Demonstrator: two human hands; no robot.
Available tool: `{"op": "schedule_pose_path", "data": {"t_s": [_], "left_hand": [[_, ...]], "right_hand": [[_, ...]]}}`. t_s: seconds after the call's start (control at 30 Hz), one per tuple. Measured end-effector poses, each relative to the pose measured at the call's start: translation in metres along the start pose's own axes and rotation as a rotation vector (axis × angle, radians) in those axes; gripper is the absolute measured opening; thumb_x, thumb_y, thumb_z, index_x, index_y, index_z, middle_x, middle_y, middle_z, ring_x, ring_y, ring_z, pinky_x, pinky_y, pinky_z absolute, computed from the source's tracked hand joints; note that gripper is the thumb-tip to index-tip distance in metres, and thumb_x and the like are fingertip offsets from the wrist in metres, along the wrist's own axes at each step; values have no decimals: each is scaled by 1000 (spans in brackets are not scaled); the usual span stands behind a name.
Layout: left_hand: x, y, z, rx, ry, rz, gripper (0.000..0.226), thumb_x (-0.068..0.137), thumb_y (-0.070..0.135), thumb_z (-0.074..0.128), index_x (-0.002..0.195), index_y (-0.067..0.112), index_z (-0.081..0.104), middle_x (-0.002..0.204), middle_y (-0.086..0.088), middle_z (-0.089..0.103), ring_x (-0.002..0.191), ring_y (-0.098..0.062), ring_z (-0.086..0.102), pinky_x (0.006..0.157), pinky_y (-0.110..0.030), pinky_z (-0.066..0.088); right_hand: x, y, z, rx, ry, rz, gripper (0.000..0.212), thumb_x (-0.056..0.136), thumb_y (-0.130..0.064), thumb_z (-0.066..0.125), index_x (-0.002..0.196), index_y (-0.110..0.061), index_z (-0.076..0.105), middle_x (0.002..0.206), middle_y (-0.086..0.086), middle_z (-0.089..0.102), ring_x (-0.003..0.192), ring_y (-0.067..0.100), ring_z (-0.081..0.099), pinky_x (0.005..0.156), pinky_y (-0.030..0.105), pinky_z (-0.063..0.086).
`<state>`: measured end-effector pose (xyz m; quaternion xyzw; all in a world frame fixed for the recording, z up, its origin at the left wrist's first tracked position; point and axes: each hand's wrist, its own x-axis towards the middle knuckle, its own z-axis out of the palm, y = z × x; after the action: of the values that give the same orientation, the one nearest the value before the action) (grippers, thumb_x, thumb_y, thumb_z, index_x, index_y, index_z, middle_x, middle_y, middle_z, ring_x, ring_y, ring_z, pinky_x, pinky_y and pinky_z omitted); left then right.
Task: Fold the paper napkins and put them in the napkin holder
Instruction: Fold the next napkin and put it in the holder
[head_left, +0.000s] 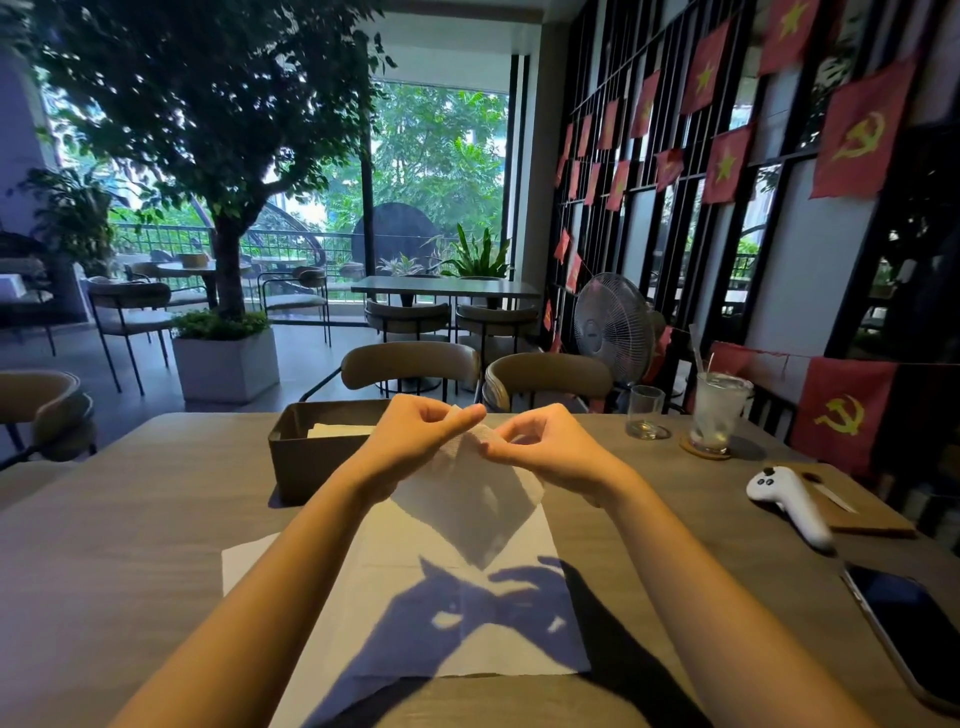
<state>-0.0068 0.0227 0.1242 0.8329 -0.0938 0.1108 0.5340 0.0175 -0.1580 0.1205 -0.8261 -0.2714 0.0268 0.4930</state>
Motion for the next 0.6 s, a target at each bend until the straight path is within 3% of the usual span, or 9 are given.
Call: {"op": "schedule_pose_path", "data": {"t_s": [0.1, 0.23, 0.3, 0.4, 0.47, 0.6], "left_hand": [[4, -5, -2, 3, 96, 26, 40, 77, 42, 68, 104, 13, 66, 96, 2, 66, 92, -16, 61, 65, -17, 45], [8, -8, -8, 96, 18, 22, 75, 72, 44, 71, 138, 25, 41, 123, 9, 48, 111, -13, 47, 83, -24, 44], [9, -10, -15, 35, -110, -14, 79, 65, 52, 71, 135, 26, 47, 129, 6, 54, 116, -16, 51, 91, -31, 44], [7, -14, -26, -76, -256, -42, 55, 64, 51, 72, 109, 21, 69, 109, -3, 70, 105, -22, 64, 90, -36, 51], [5, -17, -28, -132, -222, -56, 37, 70, 40, 69, 99, 18, 72, 97, -4, 72, 97, -22, 66, 80, -32, 54], [4, -25, -29, -261, -83, -105, 31, 77, 34, 66, 101, 15, 70, 97, -5, 70, 96, -23, 63, 78, -32, 51]], "right_hand": [[2, 0, 0, 6, 31, 3, 24, 85, -23, 70, 92, 0, 72, 93, 9, 73, 85, 15, 69, 69, 21, 57], [6, -6, -3, -72, -2, -19, 19, 82, -27, 74, 85, -8, 75, 93, 12, 74, 90, 21, 67, 86, 37, 53], [7, -10, -4, -94, -33, -19, 21, 81, -29, 74, 87, -8, 76, 91, 8, 74, 89, 17, 65, 88, 37, 52], [9, -16, -7, -92, -71, -6, 26, 82, -32, 73, 91, -7, 75, 85, 3, 72, 83, 8, 63, 74, 23, 52], [8, -16, -7, -57, -79, 23, 29, 83, -34, 72, 91, -7, 75, 83, 2, 71, 81, 7, 62, 70, 18, 48], [10, 0, 1, 163, -91, 148, 26, 84, -35, 69, 98, -12, 71, 98, 4, 71, 94, 20, 65, 76, 30, 53]]}}
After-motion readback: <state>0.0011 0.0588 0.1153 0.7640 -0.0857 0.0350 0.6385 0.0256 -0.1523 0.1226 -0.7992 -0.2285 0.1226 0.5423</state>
